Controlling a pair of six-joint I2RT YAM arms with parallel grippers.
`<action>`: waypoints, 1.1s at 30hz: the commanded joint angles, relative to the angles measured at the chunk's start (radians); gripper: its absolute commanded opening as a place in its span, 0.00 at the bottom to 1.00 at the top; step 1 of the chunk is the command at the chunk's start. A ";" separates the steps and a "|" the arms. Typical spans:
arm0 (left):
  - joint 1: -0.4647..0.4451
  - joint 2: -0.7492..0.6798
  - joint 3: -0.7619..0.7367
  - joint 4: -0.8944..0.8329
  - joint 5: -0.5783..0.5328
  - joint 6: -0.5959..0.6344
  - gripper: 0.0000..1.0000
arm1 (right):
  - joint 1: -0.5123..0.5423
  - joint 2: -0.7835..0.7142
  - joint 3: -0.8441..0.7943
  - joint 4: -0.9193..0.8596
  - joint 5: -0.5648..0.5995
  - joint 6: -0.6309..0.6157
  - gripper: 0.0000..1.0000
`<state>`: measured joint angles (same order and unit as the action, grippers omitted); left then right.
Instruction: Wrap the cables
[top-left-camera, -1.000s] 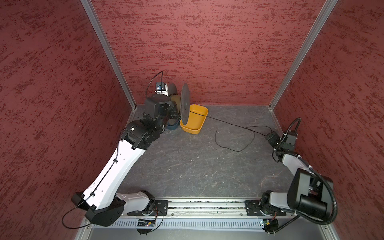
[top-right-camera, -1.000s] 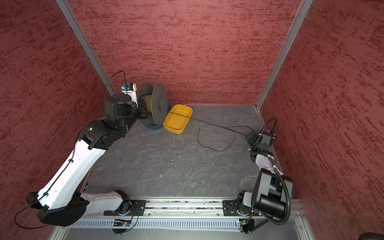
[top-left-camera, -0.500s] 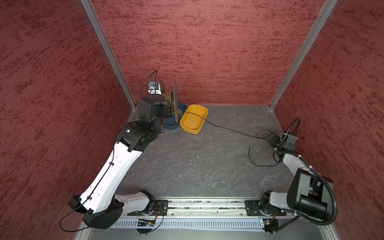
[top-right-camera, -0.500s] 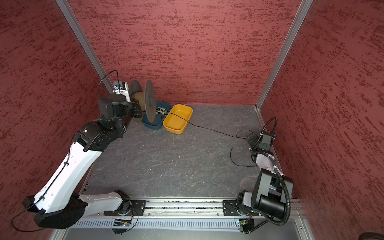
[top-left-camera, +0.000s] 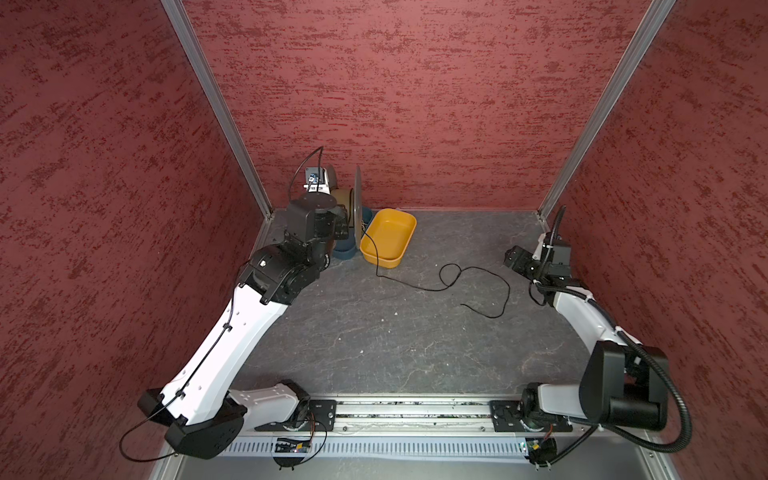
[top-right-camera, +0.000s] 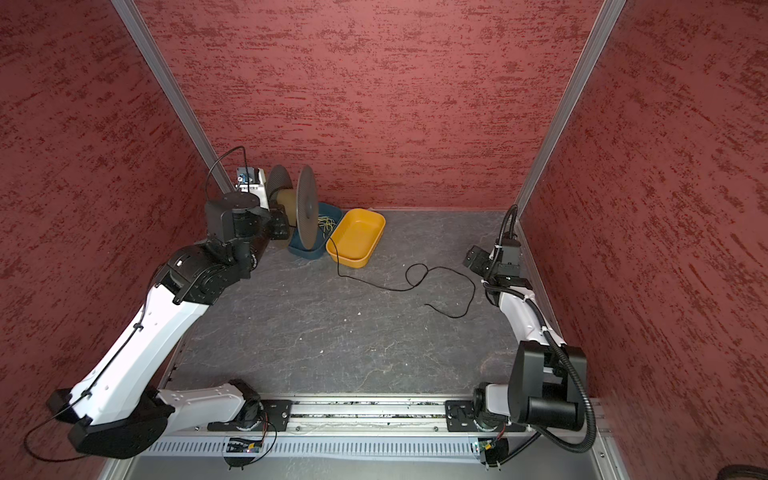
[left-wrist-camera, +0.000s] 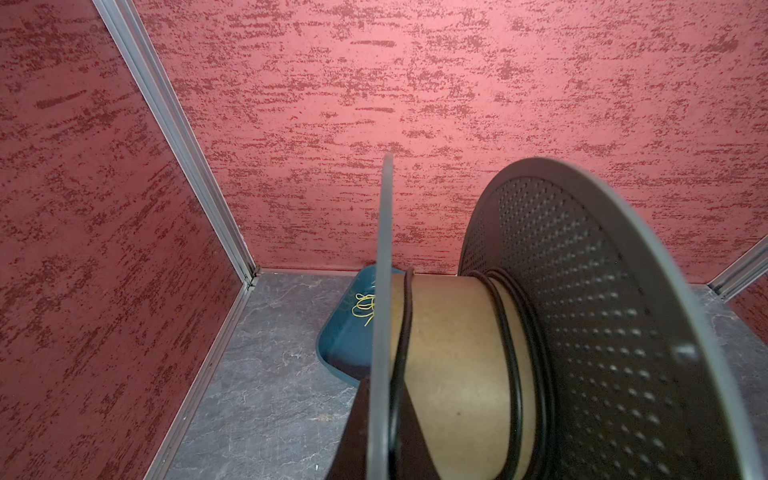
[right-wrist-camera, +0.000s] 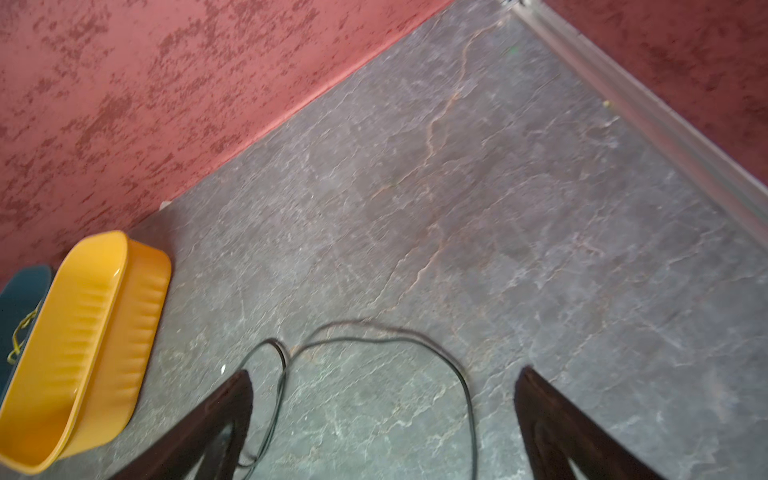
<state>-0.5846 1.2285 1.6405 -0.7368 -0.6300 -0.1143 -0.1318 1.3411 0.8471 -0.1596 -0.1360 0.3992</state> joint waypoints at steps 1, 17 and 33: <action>-0.007 -0.035 0.004 0.118 -0.003 0.007 0.00 | 0.037 -0.039 -0.027 -0.001 -0.088 0.014 0.99; -0.014 -0.030 -0.006 0.117 0.059 -0.014 0.00 | 0.503 0.174 -0.027 0.166 -0.047 -0.120 0.83; -0.012 -0.012 0.051 0.058 0.234 -0.088 0.00 | 0.712 0.316 -0.046 0.653 -0.167 -0.326 0.96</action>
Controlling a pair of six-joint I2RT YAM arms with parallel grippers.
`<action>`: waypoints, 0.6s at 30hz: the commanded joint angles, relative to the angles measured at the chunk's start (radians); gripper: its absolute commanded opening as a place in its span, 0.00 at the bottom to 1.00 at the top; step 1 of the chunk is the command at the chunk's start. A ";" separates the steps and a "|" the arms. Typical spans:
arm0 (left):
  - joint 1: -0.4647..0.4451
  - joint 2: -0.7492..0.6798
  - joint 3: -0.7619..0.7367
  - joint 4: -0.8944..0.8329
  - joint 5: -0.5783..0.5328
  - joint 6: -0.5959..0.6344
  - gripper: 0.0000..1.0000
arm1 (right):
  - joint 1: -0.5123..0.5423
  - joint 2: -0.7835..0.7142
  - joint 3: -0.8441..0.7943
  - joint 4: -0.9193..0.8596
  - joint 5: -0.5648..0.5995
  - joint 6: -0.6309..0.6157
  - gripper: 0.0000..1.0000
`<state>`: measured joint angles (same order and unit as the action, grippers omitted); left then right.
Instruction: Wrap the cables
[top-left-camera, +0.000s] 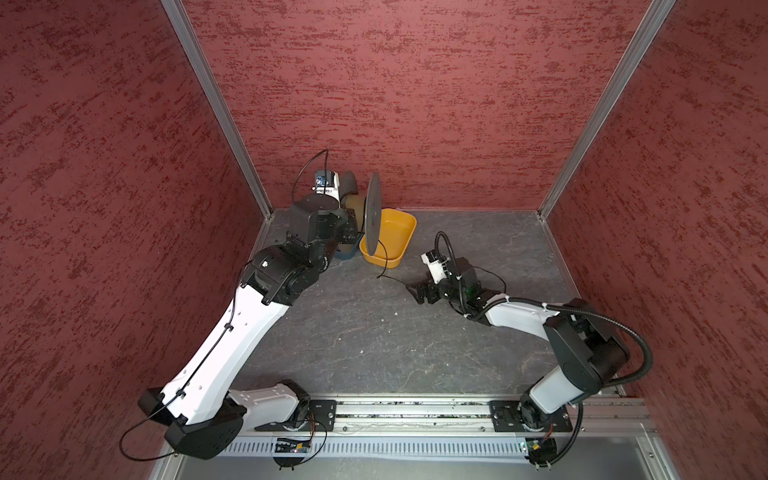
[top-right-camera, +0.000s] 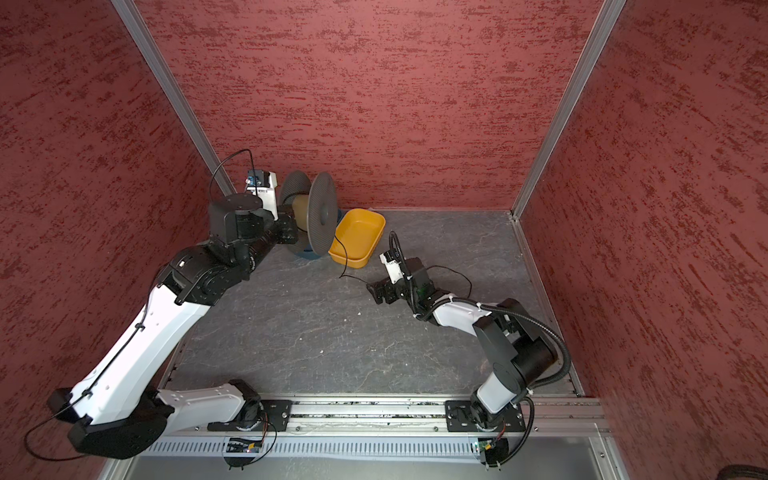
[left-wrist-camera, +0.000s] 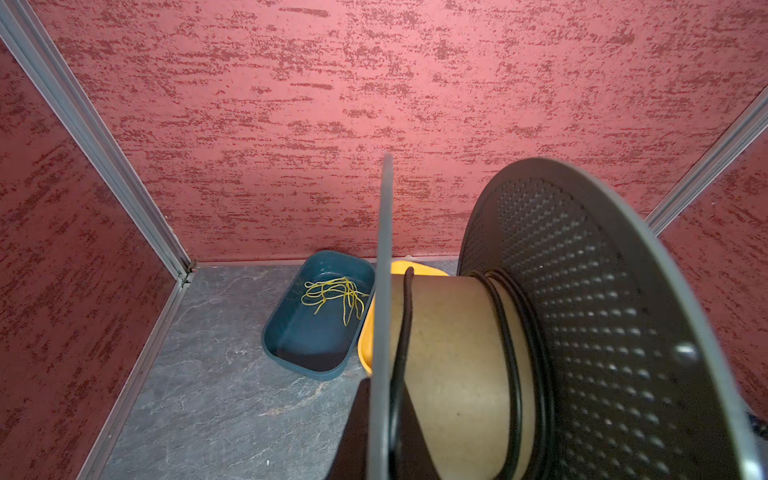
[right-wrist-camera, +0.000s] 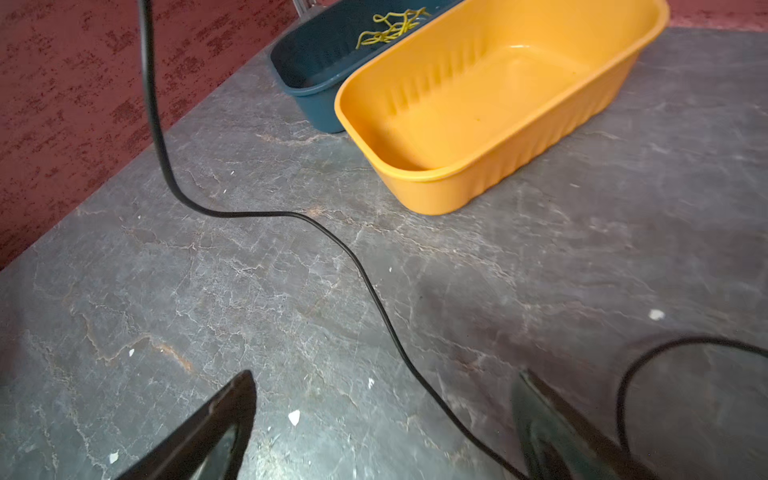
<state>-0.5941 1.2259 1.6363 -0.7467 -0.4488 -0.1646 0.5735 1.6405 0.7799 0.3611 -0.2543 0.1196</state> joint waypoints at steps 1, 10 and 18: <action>-0.002 -0.009 0.056 0.068 0.067 -0.043 0.00 | 0.017 0.024 0.019 0.172 -0.073 -0.034 0.96; -0.001 -0.004 0.081 0.054 0.124 -0.067 0.00 | 0.123 0.204 0.026 0.551 -0.049 0.036 0.99; 0.003 -0.011 0.096 0.040 0.169 -0.086 0.00 | 0.146 0.302 0.033 0.760 0.043 0.084 0.99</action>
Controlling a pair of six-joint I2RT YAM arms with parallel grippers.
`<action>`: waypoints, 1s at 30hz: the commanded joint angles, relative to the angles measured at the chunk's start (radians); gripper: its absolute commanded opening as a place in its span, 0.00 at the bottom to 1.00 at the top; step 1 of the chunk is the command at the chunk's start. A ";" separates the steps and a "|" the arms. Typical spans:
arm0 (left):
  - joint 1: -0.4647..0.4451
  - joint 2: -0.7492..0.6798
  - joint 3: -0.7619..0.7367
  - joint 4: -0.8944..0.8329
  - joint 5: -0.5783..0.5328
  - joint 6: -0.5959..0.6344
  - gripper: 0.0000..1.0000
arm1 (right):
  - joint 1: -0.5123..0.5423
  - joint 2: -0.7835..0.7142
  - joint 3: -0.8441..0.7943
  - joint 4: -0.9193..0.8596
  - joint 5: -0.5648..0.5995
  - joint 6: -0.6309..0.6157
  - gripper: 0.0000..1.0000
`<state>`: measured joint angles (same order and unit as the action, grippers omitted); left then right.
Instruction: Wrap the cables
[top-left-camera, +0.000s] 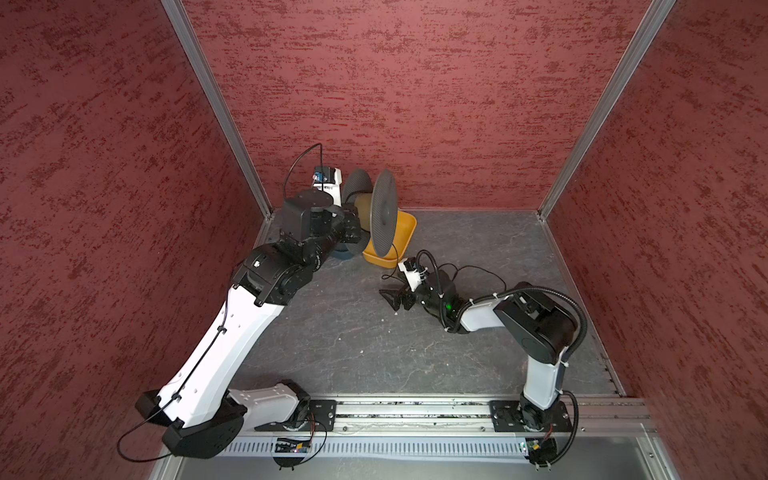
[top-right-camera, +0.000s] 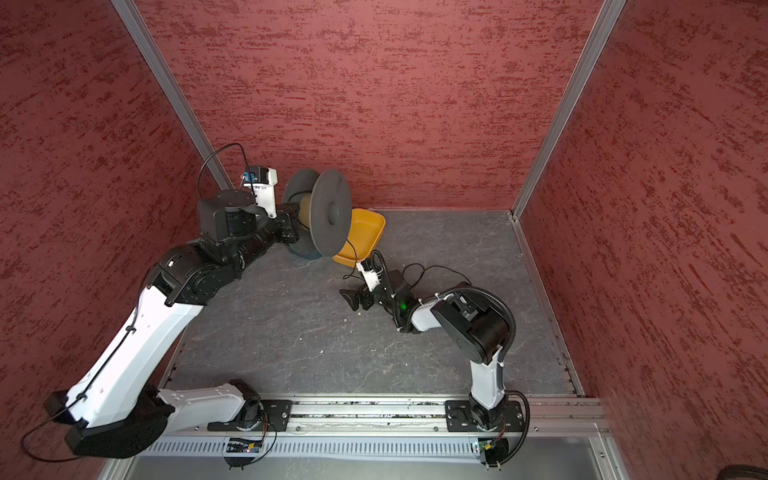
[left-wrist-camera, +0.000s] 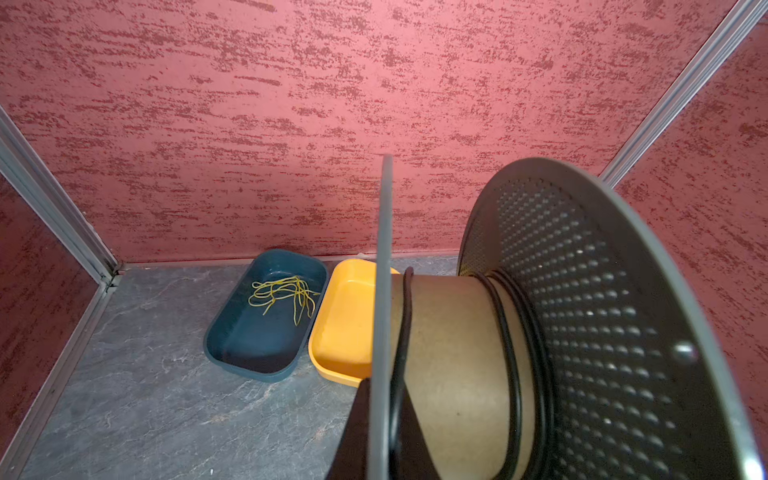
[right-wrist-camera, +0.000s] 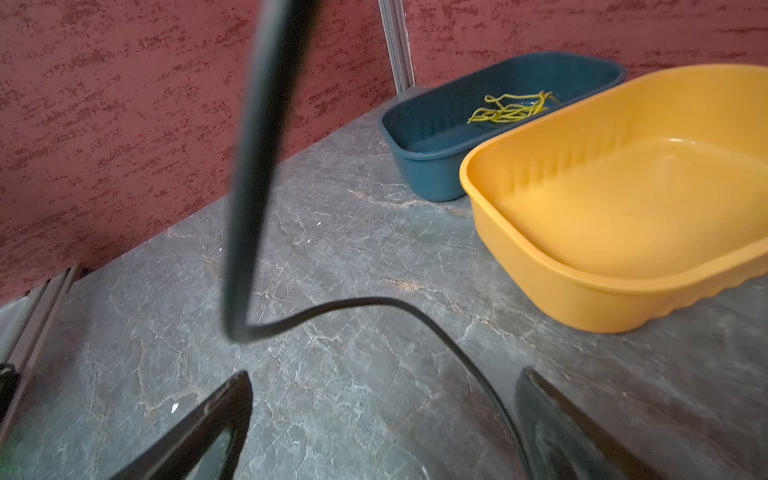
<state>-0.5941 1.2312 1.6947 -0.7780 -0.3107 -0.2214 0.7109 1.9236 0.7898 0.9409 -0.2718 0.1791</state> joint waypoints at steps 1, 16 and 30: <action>0.003 -0.019 0.036 0.071 0.039 -0.033 0.00 | 0.008 0.032 0.021 0.219 0.085 0.039 0.99; 0.072 -0.012 0.030 0.079 0.082 -0.058 0.00 | 0.021 0.078 0.047 0.221 0.105 0.104 0.23; 0.054 0.156 -0.004 0.218 -0.206 0.004 0.00 | 0.215 -0.245 0.027 -0.442 0.323 -0.214 0.00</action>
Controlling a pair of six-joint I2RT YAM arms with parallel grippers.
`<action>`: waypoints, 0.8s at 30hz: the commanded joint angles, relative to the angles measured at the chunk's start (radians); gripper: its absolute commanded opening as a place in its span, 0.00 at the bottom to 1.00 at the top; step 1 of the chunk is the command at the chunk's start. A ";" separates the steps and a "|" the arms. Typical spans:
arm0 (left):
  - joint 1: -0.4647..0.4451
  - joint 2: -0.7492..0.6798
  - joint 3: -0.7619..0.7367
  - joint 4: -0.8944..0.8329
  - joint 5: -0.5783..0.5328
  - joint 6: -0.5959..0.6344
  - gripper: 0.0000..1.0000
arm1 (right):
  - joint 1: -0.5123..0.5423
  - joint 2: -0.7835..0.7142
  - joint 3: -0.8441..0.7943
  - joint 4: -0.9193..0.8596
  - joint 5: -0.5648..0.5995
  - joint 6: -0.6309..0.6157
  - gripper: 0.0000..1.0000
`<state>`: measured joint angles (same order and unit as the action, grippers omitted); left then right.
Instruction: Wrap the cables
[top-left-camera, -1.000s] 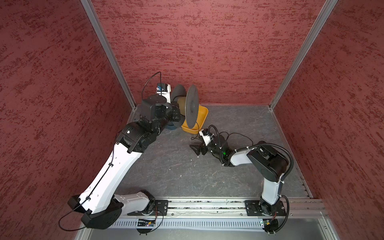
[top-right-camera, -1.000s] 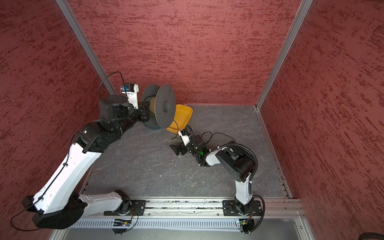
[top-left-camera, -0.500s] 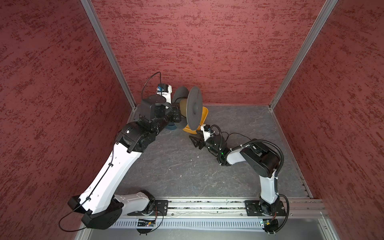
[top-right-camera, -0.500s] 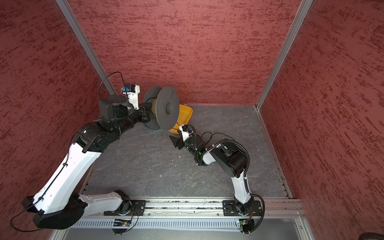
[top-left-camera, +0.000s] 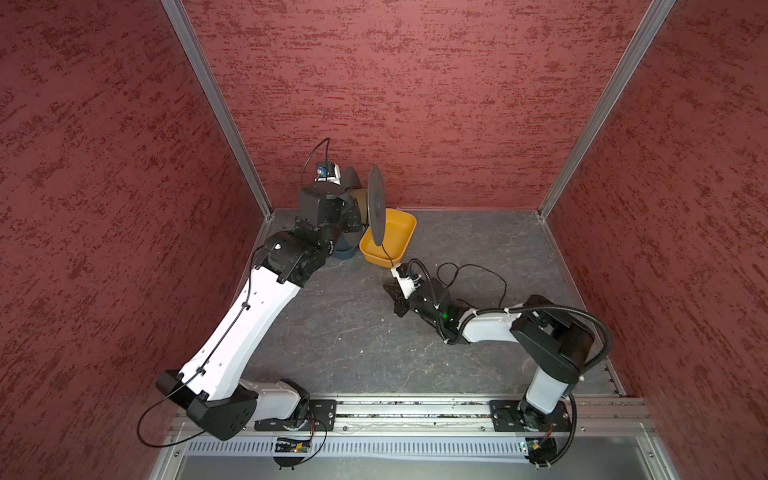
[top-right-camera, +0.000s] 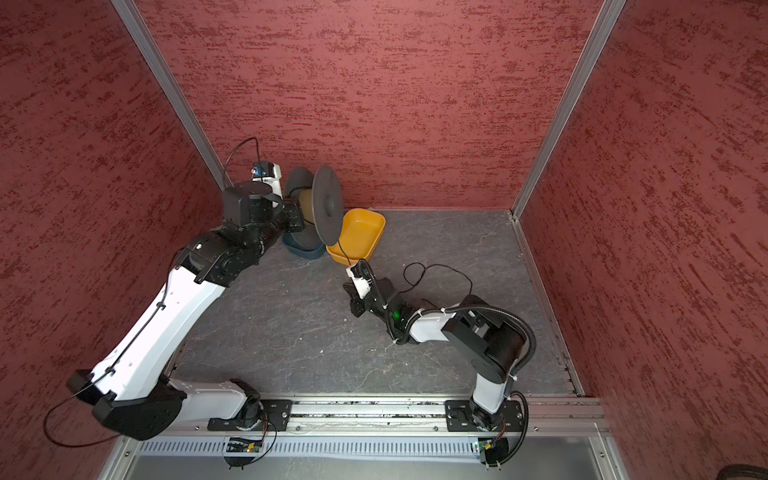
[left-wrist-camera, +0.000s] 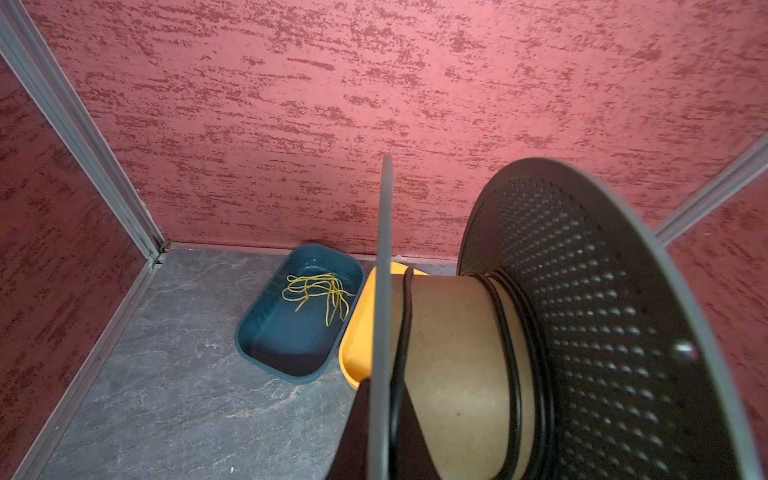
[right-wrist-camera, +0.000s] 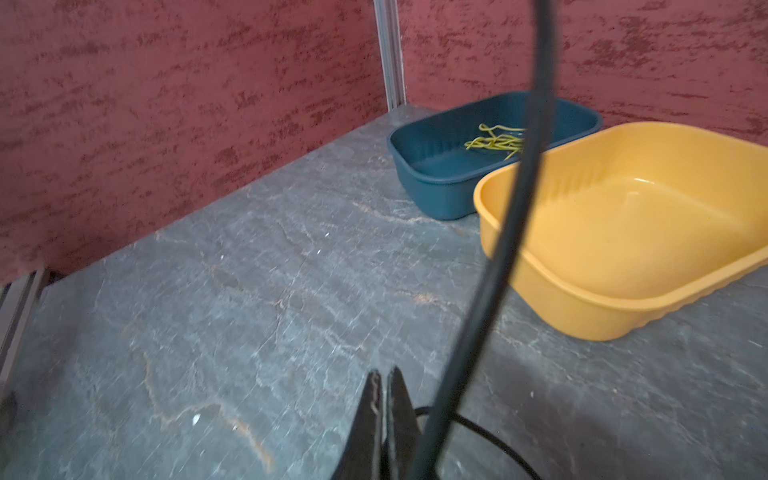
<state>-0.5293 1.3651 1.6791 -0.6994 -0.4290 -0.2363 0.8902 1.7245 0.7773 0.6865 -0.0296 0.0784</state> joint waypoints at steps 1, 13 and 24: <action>-0.011 0.039 0.013 0.146 -0.099 0.026 0.00 | 0.048 -0.061 0.051 -0.222 0.094 -0.131 0.00; -0.063 0.213 0.050 0.059 -0.255 0.117 0.00 | 0.118 -0.259 0.187 -0.513 0.286 -0.252 0.00; -0.119 0.184 -0.052 -0.037 -0.214 0.087 0.00 | 0.068 -0.249 0.319 -0.534 0.713 -0.301 0.00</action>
<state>-0.6312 1.5929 1.6428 -0.7403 -0.6235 -0.1280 0.9848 1.4837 1.0657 0.1455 0.5179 -0.1989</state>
